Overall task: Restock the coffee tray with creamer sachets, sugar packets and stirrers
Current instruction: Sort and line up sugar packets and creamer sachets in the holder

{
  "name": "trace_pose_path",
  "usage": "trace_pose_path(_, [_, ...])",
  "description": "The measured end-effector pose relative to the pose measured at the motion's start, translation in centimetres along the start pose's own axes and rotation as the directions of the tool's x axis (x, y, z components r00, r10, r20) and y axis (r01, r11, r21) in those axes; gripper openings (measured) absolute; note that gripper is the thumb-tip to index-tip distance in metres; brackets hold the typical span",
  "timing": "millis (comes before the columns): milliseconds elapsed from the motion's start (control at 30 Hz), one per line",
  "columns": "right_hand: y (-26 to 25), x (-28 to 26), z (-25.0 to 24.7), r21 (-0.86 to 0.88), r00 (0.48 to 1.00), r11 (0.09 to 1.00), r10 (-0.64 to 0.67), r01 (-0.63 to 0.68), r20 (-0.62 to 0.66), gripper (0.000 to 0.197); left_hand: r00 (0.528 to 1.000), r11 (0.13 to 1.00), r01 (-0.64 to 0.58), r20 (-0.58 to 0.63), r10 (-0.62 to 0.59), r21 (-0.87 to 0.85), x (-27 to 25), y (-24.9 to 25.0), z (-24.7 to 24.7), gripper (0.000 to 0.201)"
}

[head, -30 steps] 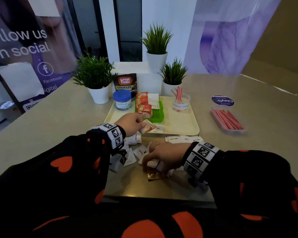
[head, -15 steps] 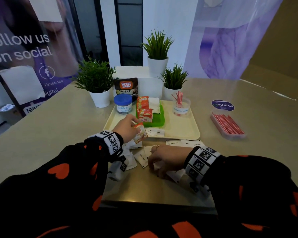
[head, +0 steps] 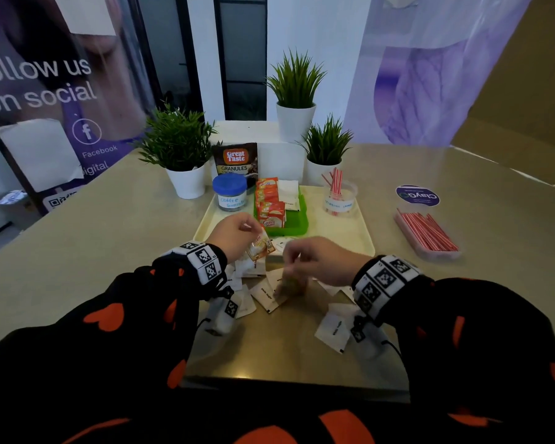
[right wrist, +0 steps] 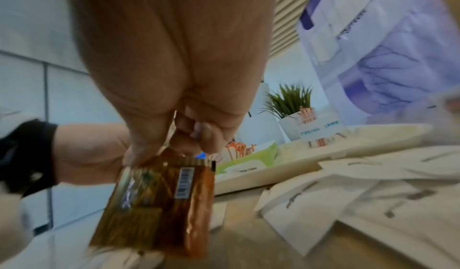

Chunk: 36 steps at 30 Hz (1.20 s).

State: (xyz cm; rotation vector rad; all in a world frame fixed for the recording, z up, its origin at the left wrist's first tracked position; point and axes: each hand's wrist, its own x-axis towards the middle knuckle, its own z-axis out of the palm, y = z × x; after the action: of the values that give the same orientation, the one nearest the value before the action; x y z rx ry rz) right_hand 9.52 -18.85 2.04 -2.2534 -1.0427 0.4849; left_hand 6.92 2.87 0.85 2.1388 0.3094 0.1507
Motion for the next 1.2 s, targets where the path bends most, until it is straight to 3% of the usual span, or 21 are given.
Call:
trace_pose_path(67, [0.1,0.5,-0.8,0.207,0.977,0.978,0.029,0.015,-0.210,0.006,0.999,0.999,0.036,0.041,-0.035,-0.026,0.1,0.5,0.0,0.030])
trace_pose_path(133, [0.3,1.0,-1.6,0.352,0.945,0.933,0.050,0.071,-0.323,0.009,0.995,0.997,0.071,0.075,-0.068,-0.042,0.0,1.3,0.0,0.029])
trace_pose_path(233, [0.6,1.6,-2.3,0.492,0.928,0.857,0.047,0.153,-0.370,0.007,0.972,0.982,0.173,0.173,-0.159,-0.069,0.0,2.1,0.0,0.020])
trace_pose_path(333, [1.0,1.8,-2.5,0.520,0.919,0.833,0.039,0.186,-0.391,0.008,0.917,0.935,0.297,0.329,-0.224,-0.193,0.5,1.6,0.2,0.039])
trace_pose_path(433, [1.5,2.0,-2.2,0.544,0.915,0.816,0.046,0.197,-0.401,0.011,0.938,0.921,0.270,0.292,-0.185,-0.281,1.1,0.9,0.6,0.044])
trace_pose_path(567, [1.8,2.4,-1.9,0.542,0.903,0.823,0.092,0.169,-0.420,0.022,0.960,0.913,0.223,0.241,-0.144,-0.342,1.8,0.2,1.0,0.029])
trace_pose_path(733, [2.0,3.6,-1.4,0.618,0.822,0.777,0.269,0.123,-0.502,0.037,0.975,0.929,0.174,0.186,-0.117,-0.328,1.9,0.3,1.3,0.017])
trace_pose_path(900, [2.4,5.3,-1.1,0.661,0.846,0.746,0.400,-0.078,-0.352,0.068,0.982,0.929,0.159,0.152,-0.113,-0.333,2.2,-0.1,1.4,0.016])
trace_pose_path(967, [2.5,6.0,-0.7,0.700,0.837,0.703,0.455,-0.127,-0.305,0.064,0.983,0.915,0.170,0.131,-0.131,-0.365,2.4,-0.3,1.4,0.020])
trace_pose_path(1067, [2.4,6.8,-0.3,0.770,0.868,0.625,0.448,-0.132,-0.214,0.036,0.978,0.895,0.202,0.133,-0.162,-0.397,2.6,-0.5,1.4,0.013])
trace_pose_path(1133, [2.3,7.3,-0.3,0.769,0.877,0.624,0.436,-0.135,-0.199,0.024,0.974,0.898,0.219,0.144,-0.176,-0.382,2.7,-0.6,1.2,0.016])
trace_pose_path(1200, [2.5,8.2,-0.6,0.757,0.845,0.640,0.472,-0.132,-0.252,0.015,0.972,0.917,0.225,0.142,-0.187,-0.330,3.1,-0.7,1.0,0.020])
